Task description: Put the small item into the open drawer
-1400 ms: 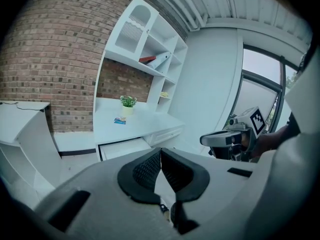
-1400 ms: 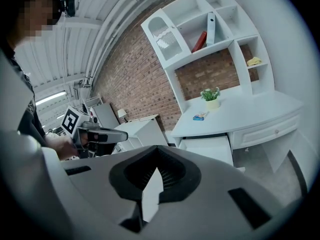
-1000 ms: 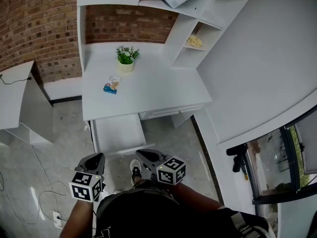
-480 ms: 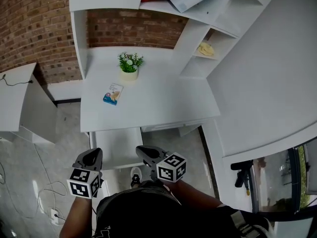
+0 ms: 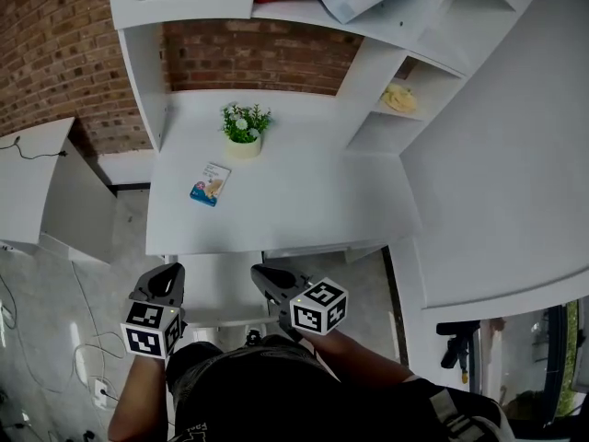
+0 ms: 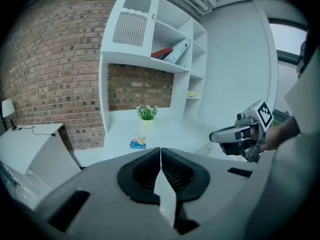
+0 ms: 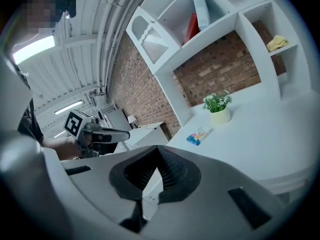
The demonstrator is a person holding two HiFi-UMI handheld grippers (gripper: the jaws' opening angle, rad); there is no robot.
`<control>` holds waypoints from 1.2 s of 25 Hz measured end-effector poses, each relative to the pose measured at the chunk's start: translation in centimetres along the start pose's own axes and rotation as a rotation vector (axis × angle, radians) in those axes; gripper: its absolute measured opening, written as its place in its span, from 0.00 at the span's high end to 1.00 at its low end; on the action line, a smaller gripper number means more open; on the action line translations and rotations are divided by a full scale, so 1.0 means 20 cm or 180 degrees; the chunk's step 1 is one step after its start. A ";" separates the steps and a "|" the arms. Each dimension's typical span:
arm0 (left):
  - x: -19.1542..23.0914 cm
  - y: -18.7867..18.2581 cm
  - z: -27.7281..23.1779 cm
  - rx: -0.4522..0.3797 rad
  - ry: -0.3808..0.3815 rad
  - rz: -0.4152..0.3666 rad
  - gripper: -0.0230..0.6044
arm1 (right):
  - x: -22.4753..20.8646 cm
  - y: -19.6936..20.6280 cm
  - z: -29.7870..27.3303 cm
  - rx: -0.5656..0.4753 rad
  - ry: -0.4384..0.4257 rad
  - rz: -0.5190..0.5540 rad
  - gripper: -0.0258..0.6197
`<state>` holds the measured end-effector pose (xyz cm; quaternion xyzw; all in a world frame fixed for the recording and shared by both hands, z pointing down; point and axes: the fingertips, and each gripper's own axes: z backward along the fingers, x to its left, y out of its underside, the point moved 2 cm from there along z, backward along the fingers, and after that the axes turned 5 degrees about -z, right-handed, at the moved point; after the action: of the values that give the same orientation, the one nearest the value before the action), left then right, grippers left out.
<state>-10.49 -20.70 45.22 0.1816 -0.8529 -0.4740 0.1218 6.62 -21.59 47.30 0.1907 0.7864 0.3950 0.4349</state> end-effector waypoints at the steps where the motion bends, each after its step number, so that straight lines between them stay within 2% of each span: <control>1: 0.01 -0.01 -0.02 0.0023 -0.0041 -0.0027 0.93 | -0.02 -0.01 -0.01 -0.0002 -0.0019 0.0010 0.95; 5: 0.04 -0.06 -0.10 0.0065 -0.0120 -0.0128 0.93 | -0.08 -0.05 -0.03 -0.0009 -0.0039 0.0069 0.95; 8: 0.06 -0.11 -0.16 0.0075 -0.0076 -0.0057 0.93 | -0.09 -0.07 -0.04 -0.0011 0.0001 0.0127 0.95; 9: 0.07 -0.12 -0.19 0.0077 -0.0067 -0.0048 0.91 | -0.10 -0.08 -0.05 -0.0010 0.0022 0.0140 0.95; 11: 0.11 -0.14 -0.25 0.0099 -0.0054 -0.0078 0.80 | -0.13 -0.10 -0.08 0.0004 0.0083 0.0173 0.95; 15: 0.17 -0.18 -0.39 0.0177 0.0010 -0.0148 0.75 | -0.19 -0.12 -0.17 0.0119 0.0283 0.0273 0.95; 20: 0.26 -0.21 -0.62 0.0328 0.0132 -0.0136 0.61 | -0.26 -0.16 -0.28 0.0209 0.0509 0.0314 0.95; 23: 0.30 -0.20 -0.76 0.0482 0.0189 -0.0137 0.57 | -0.31 -0.19 -0.34 0.0221 0.0625 0.0308 0.95; 27: 0.39 -0.16 -0.96 0.0692 0.0134 -0.0243 0.53 | -0.37 -0.19 -0.41 0.0247 0.0712 0.0231 0.95; 30: 0.42 -0.12 -1.11 0.0832 0.0221 -0.0267 0.50 | -0.38 -0.18 -0.44 0.0261 0.0727 0.0157 0.95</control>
<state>-9.12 -42.45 55.02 0.2477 -0.8943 -0.3570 0.1066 3.57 -32.67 51.34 0.1813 0.8415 0.3922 0.3244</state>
